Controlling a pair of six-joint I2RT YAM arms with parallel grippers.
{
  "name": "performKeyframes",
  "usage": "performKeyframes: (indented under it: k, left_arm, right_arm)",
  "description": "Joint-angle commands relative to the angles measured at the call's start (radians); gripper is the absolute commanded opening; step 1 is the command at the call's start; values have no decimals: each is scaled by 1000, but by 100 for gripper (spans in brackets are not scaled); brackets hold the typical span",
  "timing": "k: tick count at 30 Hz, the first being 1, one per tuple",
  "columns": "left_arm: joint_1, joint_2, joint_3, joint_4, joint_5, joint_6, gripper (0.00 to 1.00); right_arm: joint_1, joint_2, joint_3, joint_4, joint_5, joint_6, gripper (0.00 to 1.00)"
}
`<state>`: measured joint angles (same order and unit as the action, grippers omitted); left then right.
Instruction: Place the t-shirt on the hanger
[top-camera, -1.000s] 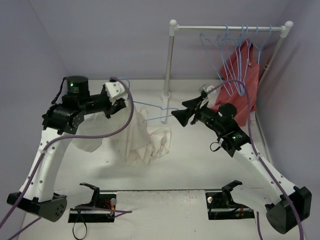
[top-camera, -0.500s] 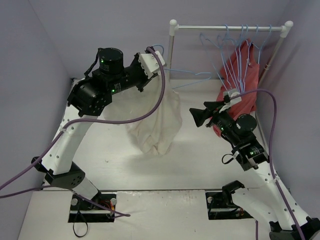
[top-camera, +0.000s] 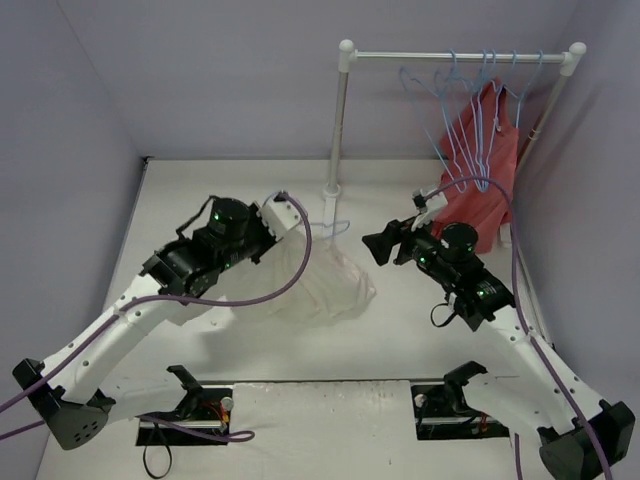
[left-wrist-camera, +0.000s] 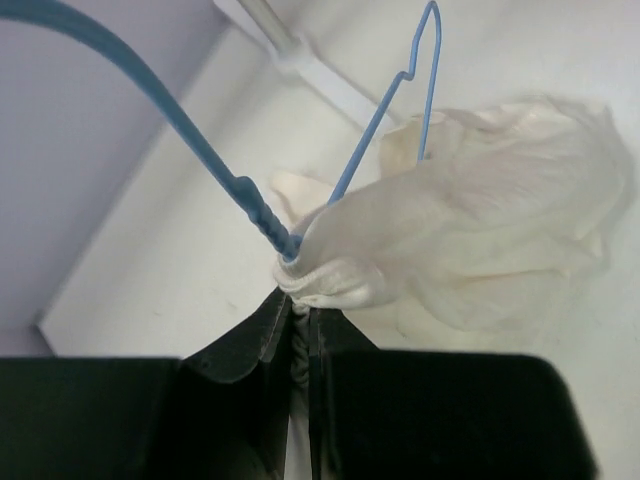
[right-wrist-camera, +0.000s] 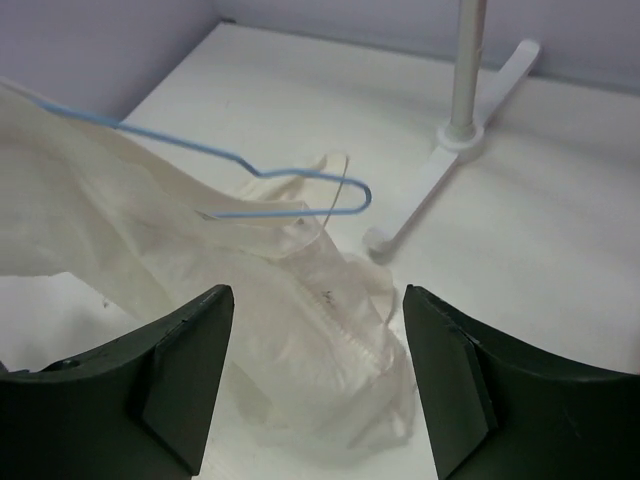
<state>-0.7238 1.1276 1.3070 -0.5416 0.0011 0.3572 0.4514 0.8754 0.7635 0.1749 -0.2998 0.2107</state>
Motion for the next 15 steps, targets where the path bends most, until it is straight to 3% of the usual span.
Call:
performKeyframes:
  k: [1, 4, 8, 15]
  left_arm:
    - [1, -106, -172, 184, -23, -93, 0]
    - [1, -204, -318, 216, 22, -135, 0]
    - [-1, -288, -404, 217, 11, -180, 0]
    - [-3, -370, -505, 216, -131, -342, 0]
  right_arm:
    - [75, 55, -34, 52, 46, 46, 65]
    - [134, 117, -49, 56, 104, 91, 63]
    - [173, 158, -58, 71, 175, 201, 62]
    - [260, 226, -38, 77, 266, 294, 61]
